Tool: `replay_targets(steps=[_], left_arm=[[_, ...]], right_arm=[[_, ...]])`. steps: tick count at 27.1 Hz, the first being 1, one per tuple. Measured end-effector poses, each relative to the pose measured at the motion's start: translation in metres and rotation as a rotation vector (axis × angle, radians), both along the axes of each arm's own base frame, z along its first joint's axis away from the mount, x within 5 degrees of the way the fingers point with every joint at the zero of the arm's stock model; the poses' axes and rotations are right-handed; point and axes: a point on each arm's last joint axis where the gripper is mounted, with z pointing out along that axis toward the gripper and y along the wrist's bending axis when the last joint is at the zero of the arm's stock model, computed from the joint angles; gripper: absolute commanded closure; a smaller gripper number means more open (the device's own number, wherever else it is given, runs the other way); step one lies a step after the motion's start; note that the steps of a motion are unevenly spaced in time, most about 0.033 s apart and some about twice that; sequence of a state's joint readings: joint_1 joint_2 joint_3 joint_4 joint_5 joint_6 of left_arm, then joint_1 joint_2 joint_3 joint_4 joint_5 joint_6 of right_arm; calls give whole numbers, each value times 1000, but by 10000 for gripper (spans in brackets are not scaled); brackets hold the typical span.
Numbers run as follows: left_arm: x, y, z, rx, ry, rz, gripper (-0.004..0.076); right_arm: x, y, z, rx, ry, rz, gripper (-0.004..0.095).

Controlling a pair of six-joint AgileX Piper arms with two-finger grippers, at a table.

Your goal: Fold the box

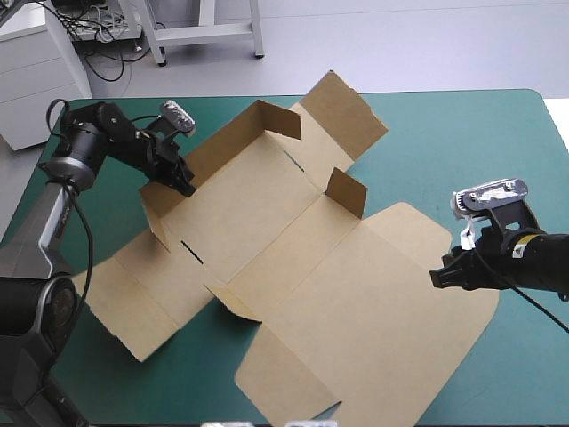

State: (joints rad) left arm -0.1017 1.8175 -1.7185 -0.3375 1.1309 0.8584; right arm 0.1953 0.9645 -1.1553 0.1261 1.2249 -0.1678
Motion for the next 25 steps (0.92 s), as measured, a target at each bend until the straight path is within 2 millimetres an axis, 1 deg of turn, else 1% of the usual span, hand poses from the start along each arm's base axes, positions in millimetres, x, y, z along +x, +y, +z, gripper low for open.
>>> replay_targets(steps=[2, 5, 9, 12, 16, 20, 23, 25], left_arm=[[11, -16, 7, 75, -124, -96, 756], [22, -42, 10, 161, -281, -264, 756], [26, -62, 10, 209, -403, -369, 756], [26, -80, 14, 253, -505, -458, 756], [19, -110, 19, 315, -639, -612, 756], [5, -135, 26, 346, -710, -699, 756], [-10, -145, 32, 365, -731, -720, 757], [-21, -147, 34, 371, -737, -703, 756]], right_arm=[[0, 0, 0, 7, 2, -1, 499], [0, 2, 0, 23, 5, 4, 499], [-1, 3, 1, 42, 9, 8, 498], [-1, 3, 1, 50, 13, -4, 498], [2, -1, 1, 18, -10, -53, 498], [5, -11, 1, -64, -40, -114, 498], [5, -15, 1, -106, -48, -137, 498], [5, -16, 1, -110, -50, -144, 498]])
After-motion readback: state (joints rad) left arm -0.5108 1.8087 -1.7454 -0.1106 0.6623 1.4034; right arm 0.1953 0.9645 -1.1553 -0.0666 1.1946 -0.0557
